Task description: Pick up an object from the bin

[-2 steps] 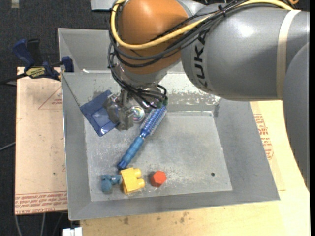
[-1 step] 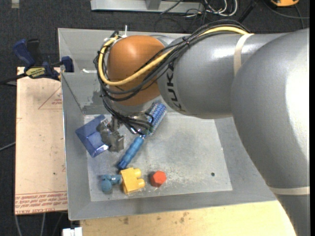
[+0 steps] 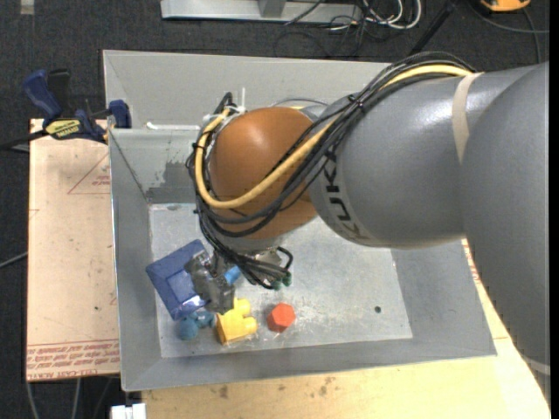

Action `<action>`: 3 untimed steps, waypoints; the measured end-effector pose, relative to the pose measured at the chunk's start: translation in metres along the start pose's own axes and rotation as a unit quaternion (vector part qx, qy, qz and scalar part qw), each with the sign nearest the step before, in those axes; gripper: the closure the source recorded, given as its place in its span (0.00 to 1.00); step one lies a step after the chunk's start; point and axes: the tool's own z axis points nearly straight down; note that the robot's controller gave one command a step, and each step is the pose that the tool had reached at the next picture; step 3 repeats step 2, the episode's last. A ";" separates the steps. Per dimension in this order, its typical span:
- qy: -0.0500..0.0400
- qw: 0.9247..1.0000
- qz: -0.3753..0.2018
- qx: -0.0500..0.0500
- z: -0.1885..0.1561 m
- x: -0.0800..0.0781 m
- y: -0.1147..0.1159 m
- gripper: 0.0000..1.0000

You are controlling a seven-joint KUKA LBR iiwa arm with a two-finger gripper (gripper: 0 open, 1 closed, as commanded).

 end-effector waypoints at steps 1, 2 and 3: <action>0.000 1.000 -0.002 0.000 0.037 -0.007 0.013 1.00; -0.002 1.000 -0.002 0.001 0.047 -0.017 0.007 1.00; -0.002 1.000 -0.002 0.001 0.047 -0.017 0.007 1.00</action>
Offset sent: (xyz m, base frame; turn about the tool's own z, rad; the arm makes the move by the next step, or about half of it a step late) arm 0.0006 0.0132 -0.0346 -0.0017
